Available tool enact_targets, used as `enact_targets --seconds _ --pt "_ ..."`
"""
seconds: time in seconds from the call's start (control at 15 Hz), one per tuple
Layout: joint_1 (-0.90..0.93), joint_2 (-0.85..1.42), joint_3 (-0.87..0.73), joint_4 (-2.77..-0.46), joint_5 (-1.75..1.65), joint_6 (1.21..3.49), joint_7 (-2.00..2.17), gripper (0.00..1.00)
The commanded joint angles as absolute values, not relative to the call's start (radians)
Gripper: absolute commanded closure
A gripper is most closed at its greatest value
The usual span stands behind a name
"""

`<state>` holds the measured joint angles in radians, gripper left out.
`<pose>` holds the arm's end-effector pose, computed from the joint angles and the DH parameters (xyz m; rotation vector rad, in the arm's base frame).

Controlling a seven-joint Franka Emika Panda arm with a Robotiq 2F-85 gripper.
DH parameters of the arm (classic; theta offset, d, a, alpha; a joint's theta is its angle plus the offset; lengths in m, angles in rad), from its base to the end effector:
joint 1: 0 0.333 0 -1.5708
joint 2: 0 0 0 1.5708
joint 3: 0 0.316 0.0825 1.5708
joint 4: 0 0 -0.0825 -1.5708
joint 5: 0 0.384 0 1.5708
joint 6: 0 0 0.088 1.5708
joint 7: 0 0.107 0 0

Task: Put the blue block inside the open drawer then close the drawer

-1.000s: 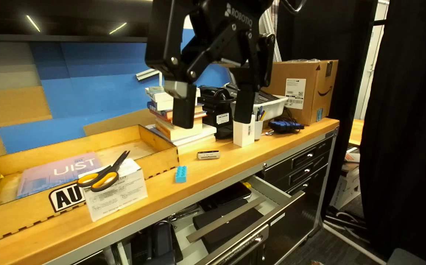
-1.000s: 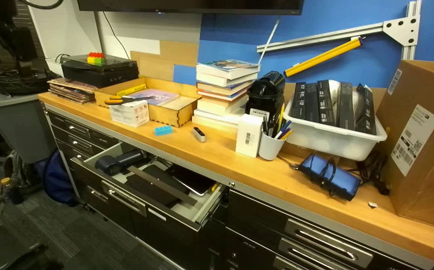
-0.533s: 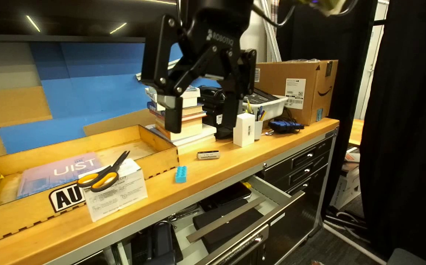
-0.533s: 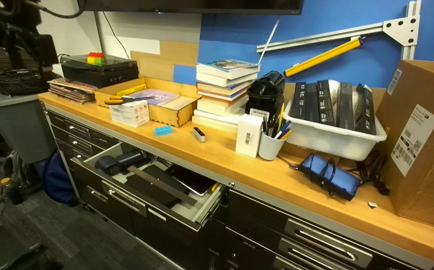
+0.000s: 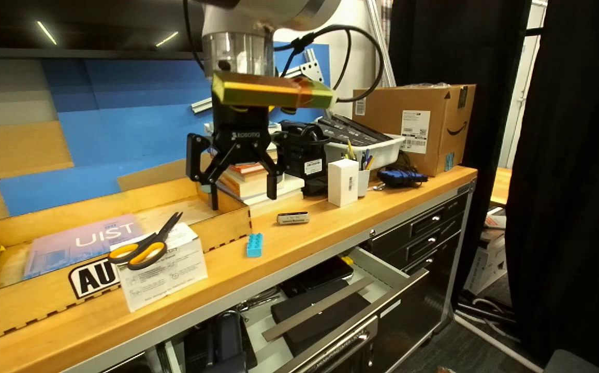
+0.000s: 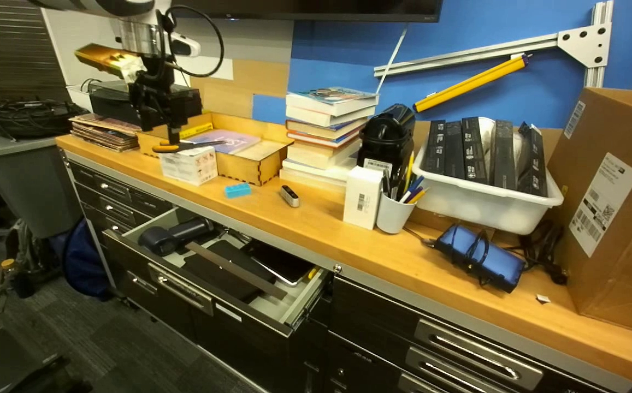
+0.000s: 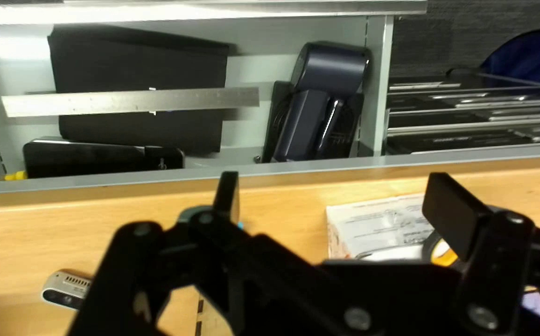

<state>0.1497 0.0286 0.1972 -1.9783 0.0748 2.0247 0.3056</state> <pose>0.5295 0.1952 0.4541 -3.0664 -0.0138 0.0094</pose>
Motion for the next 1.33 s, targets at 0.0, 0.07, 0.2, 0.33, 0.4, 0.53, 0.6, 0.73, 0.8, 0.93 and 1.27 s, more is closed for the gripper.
enact_targets --seconds 0.0,0.07,0.2,0.33,0.4,0.53,0.6,0.73,0.8,0.93,1.27 --pt "0.171 0.276 0.173 -1.738 -0.002 2.041 0.427 0.0" --pt "0.182 0.339 0.159 -1.683 -0.025 2.04 0.452 0.0" --pt "0.205 0.449 0.13 -1.58 -0.052 2.029 0.484 0.0" --pt "0.221 0.545 0.097 -1.478 -0.058 2.023 0.5 0.0" --pt "0.226 0.586 0.084 -1.427 -0.048 2.012 0.5 0.0" --pt "0.224 0.64 0.062 -1.355 -0.023 1.992 0.495 0.0" --pt "0.225 0.657 0.049 -1.332 -0.023 1.99 0.506 0.0" --pt "0.214 0.673 0.035 -1.31 -0.008 1.976 0.509 0.0" --pt "0.211 0.68 0.029 -1.297 -0.002 1.967 0.511 0.0" --pt "0.201 0.671 0.024 -1.312 0.019 1.947 0.511 0.0" --pt "0.186 0.667 0.028 -1.366 0.076 1.943 0.51 0.0"
